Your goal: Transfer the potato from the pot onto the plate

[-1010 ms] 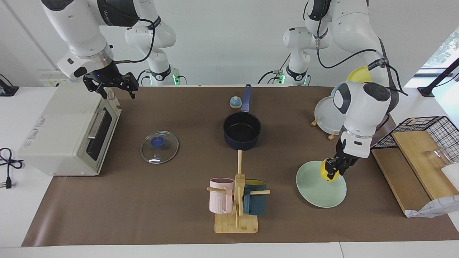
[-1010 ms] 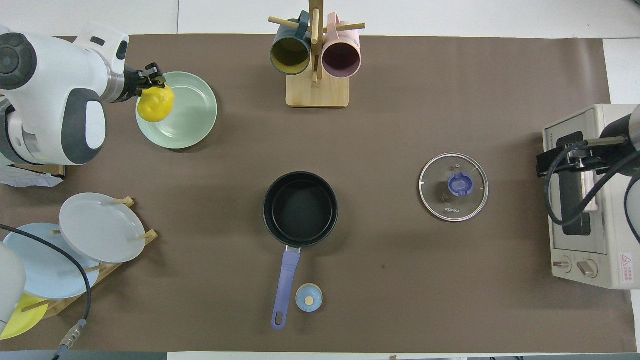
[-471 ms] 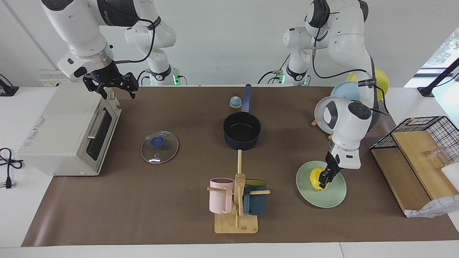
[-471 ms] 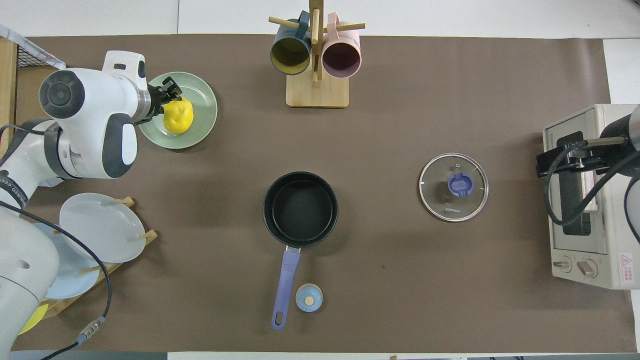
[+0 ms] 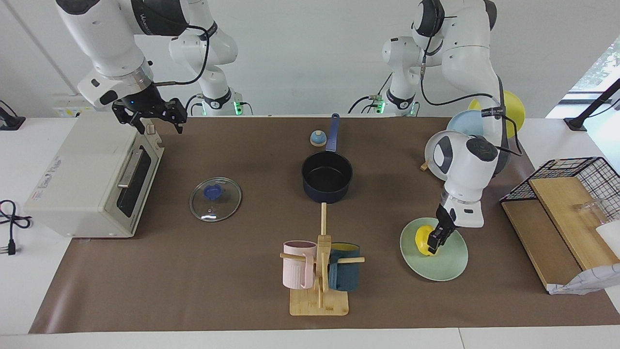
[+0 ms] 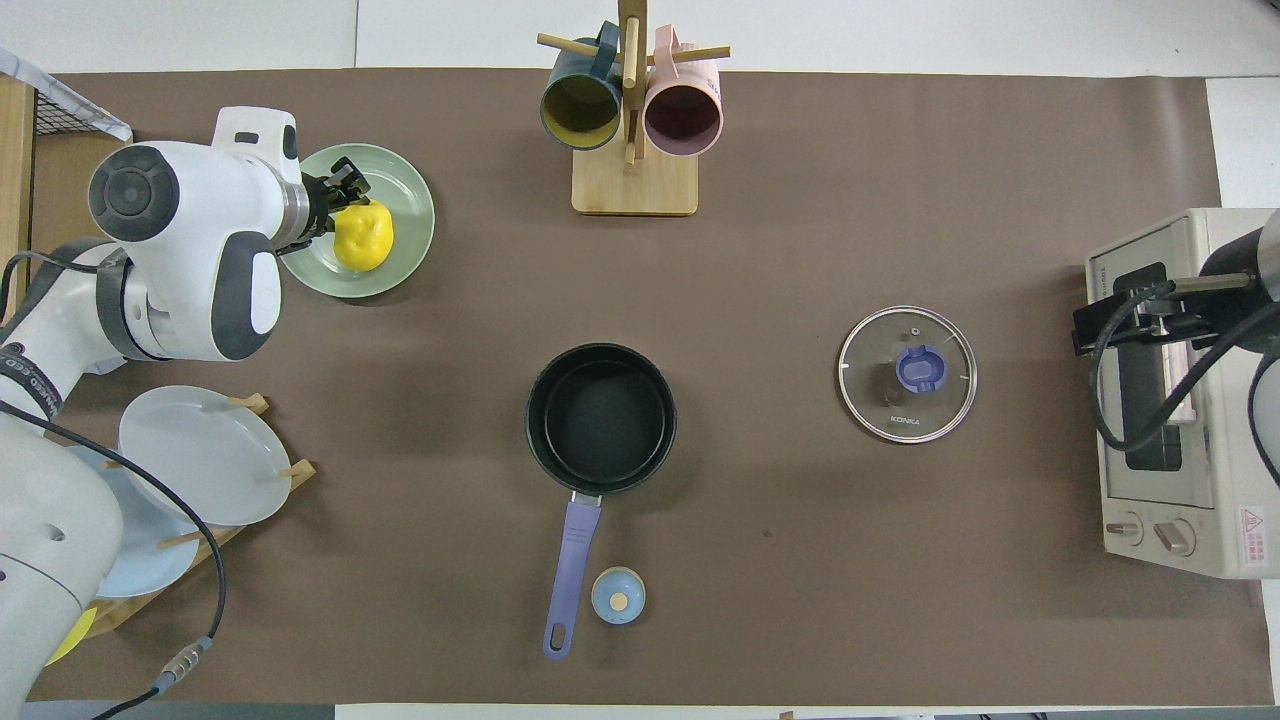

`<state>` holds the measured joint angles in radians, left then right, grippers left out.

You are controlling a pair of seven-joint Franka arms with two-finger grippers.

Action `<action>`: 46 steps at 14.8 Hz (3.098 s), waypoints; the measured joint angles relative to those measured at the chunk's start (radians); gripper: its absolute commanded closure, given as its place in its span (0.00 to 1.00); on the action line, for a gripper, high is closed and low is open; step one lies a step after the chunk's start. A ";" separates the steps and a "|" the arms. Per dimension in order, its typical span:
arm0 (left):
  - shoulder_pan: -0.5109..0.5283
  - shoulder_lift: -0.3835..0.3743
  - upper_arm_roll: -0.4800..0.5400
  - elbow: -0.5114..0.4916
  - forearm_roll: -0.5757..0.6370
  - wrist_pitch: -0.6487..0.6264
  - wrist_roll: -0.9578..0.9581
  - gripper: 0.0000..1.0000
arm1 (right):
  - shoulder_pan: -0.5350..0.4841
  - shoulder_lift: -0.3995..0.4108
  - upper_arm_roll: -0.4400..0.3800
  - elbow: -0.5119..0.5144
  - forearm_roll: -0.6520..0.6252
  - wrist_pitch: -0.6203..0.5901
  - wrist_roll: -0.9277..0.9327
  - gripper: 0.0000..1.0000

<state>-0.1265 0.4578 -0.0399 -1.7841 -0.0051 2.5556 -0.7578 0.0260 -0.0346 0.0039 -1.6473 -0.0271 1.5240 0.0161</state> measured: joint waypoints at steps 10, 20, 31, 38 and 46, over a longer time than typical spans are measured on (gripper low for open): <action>0.021 -0.099 0.011 0.194 0.000 -0.392 0.222 0.00 | 0.000 0.000 0.000 0.000 0.000 0.000 0.000 0.00; 0.053 -0.424 0.027 0.219 0.010 -0.857 0.691 0.00 | 0.000 0.000 0.000 0.000 0.000 0.000 0.000 0.00; 0.023 -0.519 0.017 0.170 0.011 -1.015 0.734 0.00 | 0.000 0.000 0.000 0.000 0.000 0.000 0.000 0.00; 0.023 -0.513 0.015 0.155 0.004 -1.012 0.734 0.00 | 0.000 0.000 0.000 0.000 0.000 0.000 0.000 0.00; 0.033 -0.513 -0.013 0.153 -0.003 -1.012 0.716 0.00 | 0.000 0.000 0.000 0.000 0.000 0.000 0.000 0.00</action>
<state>-0.0934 -0.0550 -0.0530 -1.6308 -0.0083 1.5433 -0.0414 0.0260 -0.0346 0.0039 -1.6473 -0.0270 1.5240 0.0161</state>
